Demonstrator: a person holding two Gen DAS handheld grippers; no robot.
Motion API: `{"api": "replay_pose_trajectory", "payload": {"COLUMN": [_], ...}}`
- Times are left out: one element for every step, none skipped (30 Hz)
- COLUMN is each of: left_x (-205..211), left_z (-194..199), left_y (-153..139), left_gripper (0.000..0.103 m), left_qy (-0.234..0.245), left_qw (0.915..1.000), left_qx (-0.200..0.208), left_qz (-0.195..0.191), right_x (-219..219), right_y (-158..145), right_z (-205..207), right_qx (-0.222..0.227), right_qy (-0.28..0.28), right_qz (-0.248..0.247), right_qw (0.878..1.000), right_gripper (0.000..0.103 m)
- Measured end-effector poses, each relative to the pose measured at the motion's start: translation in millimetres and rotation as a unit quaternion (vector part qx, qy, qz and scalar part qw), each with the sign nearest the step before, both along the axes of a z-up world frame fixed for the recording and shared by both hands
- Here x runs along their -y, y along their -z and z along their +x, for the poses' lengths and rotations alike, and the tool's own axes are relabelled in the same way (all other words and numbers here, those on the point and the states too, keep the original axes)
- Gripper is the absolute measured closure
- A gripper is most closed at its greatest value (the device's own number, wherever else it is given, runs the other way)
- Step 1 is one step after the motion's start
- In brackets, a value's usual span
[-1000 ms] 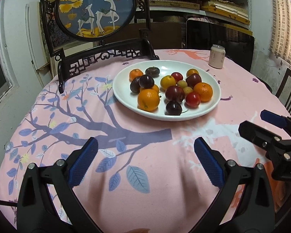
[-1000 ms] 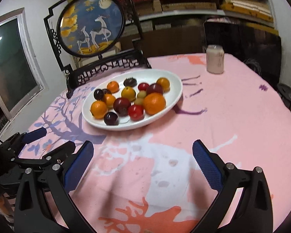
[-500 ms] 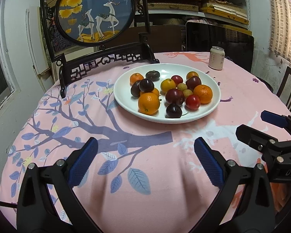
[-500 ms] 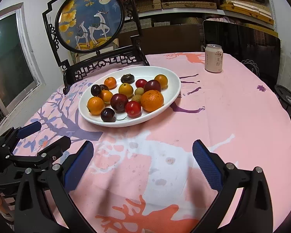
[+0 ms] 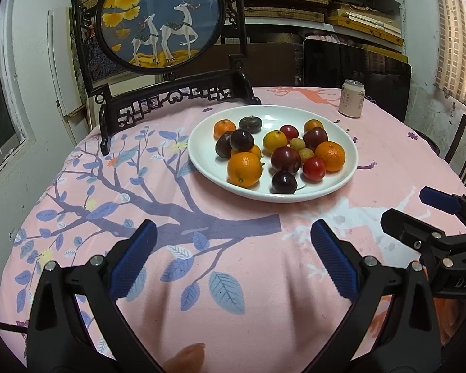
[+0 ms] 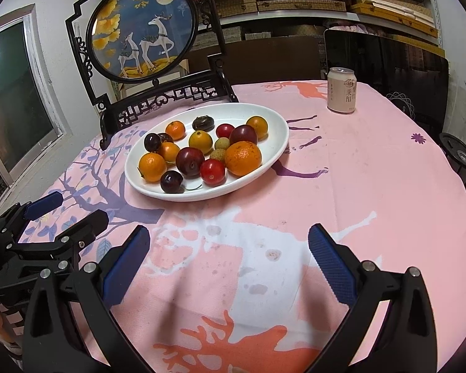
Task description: Organize fruits
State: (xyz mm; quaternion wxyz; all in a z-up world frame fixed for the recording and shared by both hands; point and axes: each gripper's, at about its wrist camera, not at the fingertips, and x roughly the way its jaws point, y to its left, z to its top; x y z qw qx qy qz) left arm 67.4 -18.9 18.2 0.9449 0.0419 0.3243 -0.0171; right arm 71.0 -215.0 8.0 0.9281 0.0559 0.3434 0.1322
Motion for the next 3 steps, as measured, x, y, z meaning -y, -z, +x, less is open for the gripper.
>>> {"api": "replay_pose_trajectory", "payload": {"left_x": [0.2, 0.6, 0.7], "left_z": [0.7, 1.6, 2.2], "left_y": [0.7, 1.7, 2.1], "left_gripper": [0.002, 0.002, 0.002], "left_qy": [0.000, 0.001, 0.001], "left_qw": [1.0000, 1.0000, 1.0000], "left_qx": [-0.003, -0.006, -0.006], "left_qz": [0.000, 0.001, 0.002], "right_x": [0.0, 0.2, 0.4], "right_y": [0.2, 0.3, 0.2], "right_z": [0.0, 0.0, -0.1], "right_qx": [-0.001, -0.001, -0.001], "right_qy": [0.000, 0.001, 0.001], "right_qz": [0.000, -0.001, -0.001], "right_qw": [1.000, 1.000, 1.000], "right_gripper": [0.001, 0.001, 0.001]}}
